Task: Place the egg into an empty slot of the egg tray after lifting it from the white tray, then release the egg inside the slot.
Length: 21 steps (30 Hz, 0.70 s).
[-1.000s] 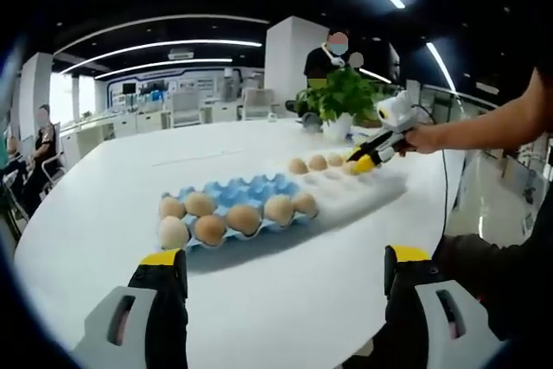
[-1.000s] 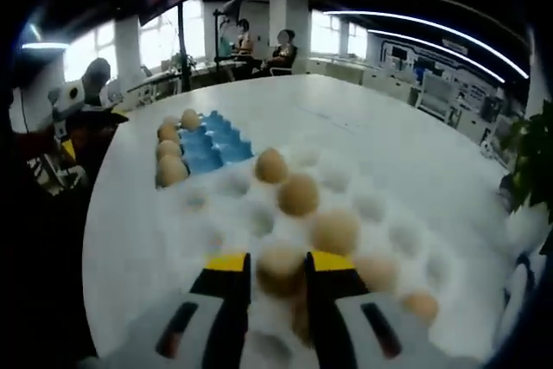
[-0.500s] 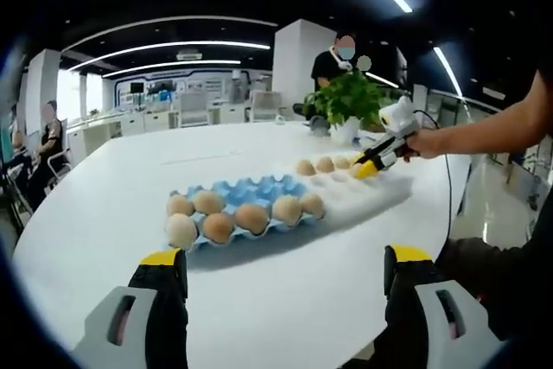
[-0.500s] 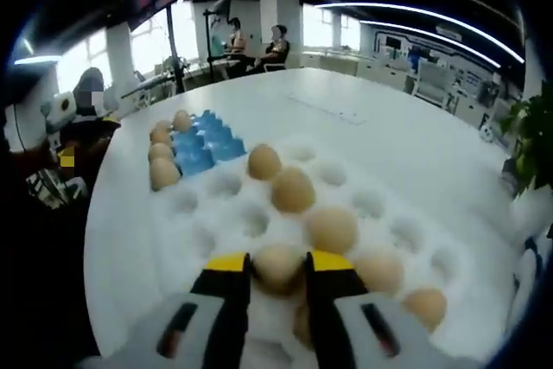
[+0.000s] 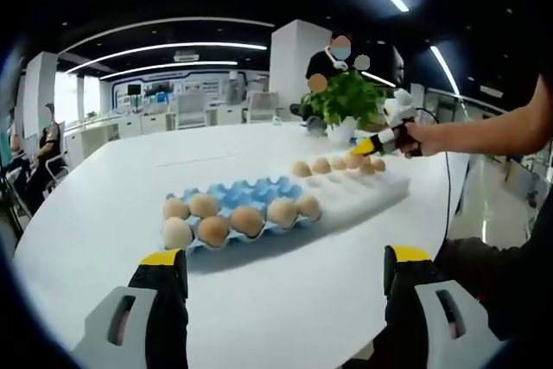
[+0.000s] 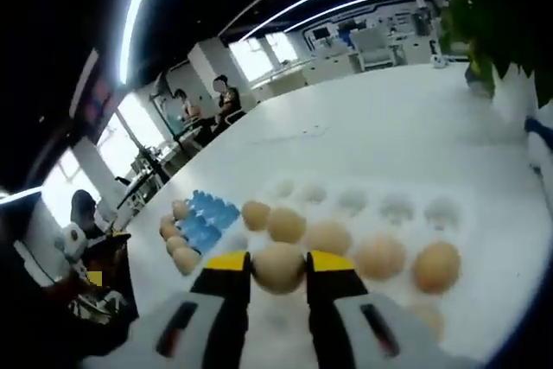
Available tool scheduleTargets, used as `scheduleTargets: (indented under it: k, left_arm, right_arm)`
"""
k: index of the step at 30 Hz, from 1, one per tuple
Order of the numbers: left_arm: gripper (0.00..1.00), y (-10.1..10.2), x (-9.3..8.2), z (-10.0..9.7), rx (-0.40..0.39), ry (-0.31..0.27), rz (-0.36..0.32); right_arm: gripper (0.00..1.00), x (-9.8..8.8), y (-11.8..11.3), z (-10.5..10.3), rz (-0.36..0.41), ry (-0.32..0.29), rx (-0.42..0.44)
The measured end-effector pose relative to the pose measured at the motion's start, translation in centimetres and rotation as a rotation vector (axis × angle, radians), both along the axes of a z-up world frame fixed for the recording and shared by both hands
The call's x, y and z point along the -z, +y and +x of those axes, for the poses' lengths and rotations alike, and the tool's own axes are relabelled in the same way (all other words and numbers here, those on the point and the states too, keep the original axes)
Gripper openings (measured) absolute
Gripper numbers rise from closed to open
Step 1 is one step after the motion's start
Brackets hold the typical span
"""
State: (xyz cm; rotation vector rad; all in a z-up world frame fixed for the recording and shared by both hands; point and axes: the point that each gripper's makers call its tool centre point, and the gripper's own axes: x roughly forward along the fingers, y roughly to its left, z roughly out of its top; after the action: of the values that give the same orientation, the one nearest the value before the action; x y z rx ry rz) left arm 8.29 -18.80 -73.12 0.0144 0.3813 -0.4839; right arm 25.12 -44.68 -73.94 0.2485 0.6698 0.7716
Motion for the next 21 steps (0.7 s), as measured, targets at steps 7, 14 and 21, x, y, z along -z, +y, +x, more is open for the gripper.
scheduleTargets:
  k: [7,14,21]
  left_arm:
    - [0.96,0.5,0.1,-0.3,-0.013,0.001,-0.003]
    - [0.95,1.3,0.0,-0.4,-0.035,-0.005,-0.004]
    - [0.96,2.0,-0.1,-0.8,-0.053,-0.010,0.001]
  right_arm:
    - [0.25,-0.4,2.1,-0.1,0.041,0.031,-0.004]
    - [0.25,-0.5,5.3,1.3,0.086,0.058,-0.030]
    - [0.25,-0.9,11.6,1.0,0.185,0.115,-0.065]
